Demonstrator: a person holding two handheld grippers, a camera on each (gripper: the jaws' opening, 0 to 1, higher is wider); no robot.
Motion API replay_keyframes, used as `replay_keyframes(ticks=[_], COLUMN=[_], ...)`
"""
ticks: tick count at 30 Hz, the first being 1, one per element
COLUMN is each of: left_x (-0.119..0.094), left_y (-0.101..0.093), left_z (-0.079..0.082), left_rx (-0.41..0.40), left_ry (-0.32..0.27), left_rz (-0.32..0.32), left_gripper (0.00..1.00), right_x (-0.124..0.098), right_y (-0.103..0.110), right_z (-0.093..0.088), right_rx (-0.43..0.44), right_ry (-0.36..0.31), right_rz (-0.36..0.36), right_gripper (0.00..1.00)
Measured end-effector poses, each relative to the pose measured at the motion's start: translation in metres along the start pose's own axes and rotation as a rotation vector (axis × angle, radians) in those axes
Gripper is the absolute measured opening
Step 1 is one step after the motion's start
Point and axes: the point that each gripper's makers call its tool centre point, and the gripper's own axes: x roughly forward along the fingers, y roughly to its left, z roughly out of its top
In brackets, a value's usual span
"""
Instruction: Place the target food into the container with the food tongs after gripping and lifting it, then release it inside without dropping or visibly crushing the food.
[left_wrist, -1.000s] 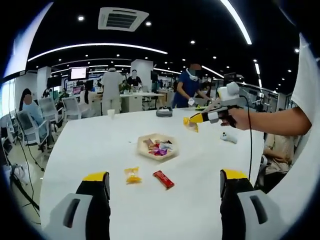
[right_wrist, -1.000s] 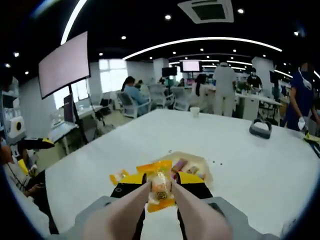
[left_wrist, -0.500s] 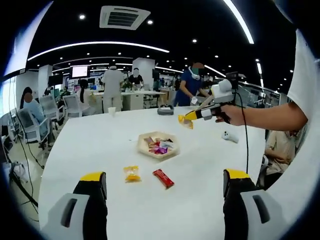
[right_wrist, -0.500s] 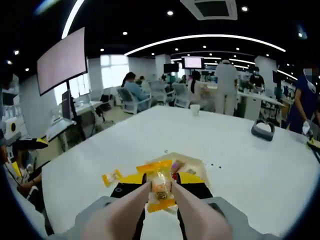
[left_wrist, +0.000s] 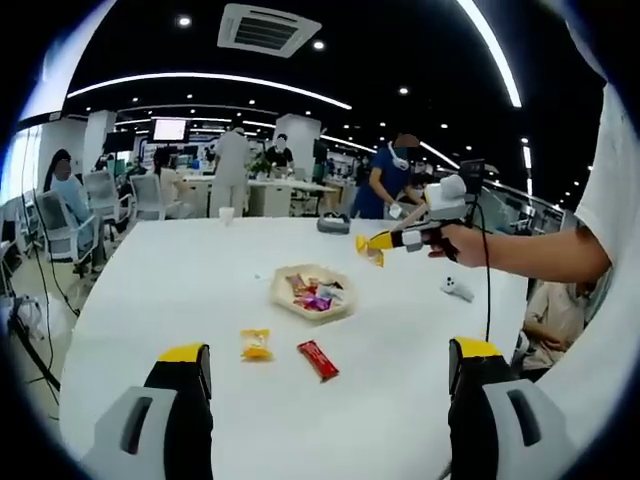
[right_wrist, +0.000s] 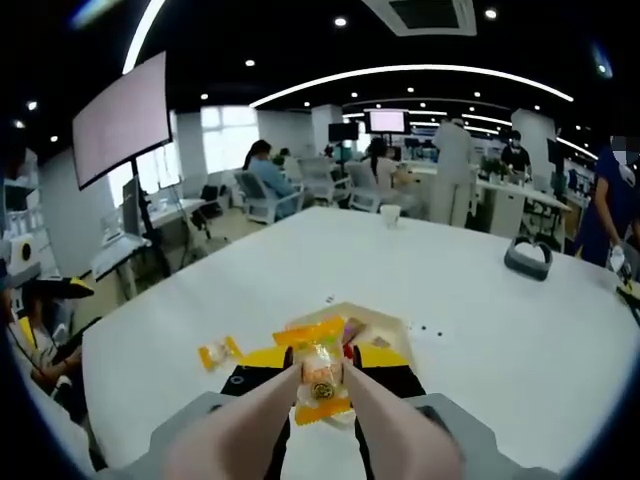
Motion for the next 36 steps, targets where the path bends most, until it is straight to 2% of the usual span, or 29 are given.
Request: replay_keyframes(ticks=[3,6,17,18,19,20,25,29,32,36], left_x=[0.0,-0.001,0.002,0.003,0.002,0.004,0.004,0.002,0.001,-0.001], left_y=[-0.003,-0.004,-0.003,0.0,0.002,0.003,0.004,0.002,0.0,0.004], left_z=[-0.005,-0.006,-0.013,-0.012,-0.016,-0.017,-0.017,-0.012,-0.011,-0.008], left_rx=[0.05,0.039,0.091,0.085,0.103,0.122,0.124,0.203,0.193,0.194], left_ry=[0.017,0.021,0.071,0.067,0.097,0.102,0.1,0.08,0.067,0.062], left_rz=[0.003,0.002,0.017,0.041,0.053,0.053,0.056,0.051,0.04,0.065], left_gripper=[1.0,1.0,1.0,1.0,1.0,1.0,0.99,0.99,1.0,1.0], right_x=[0.002,0.005,0.021,0.023,0.024,0.026,0.034,0.042,0.049,0.057], right_y=[0.0,-0.001,-0.003,-0.003,-0.004,-0.005,-0.007,-0.009,-0.009,-0.01], right_z=[0.0,0.0,0.004,0.004,0.004,0.004,0.006,0.008,0.009,0.01], right_rx=[-0.008,-0.011,-0.02,-0.02,-0.02,-0.022,-0.029,-0.035,-0.039,-0.045], right_ry=[0.005,0.008,0.012,0.012,0.013,0.014,0.019,0.023,0.025,0.028], right_rz=[0.006,0.012,0.039,0.04,0.041,0.041,0.049,0.058,0.069,0.08], right_gripper=[0.23,0.23,0.23,0.23,0.23,0.23,0.23,0.23,0.23,0.23])
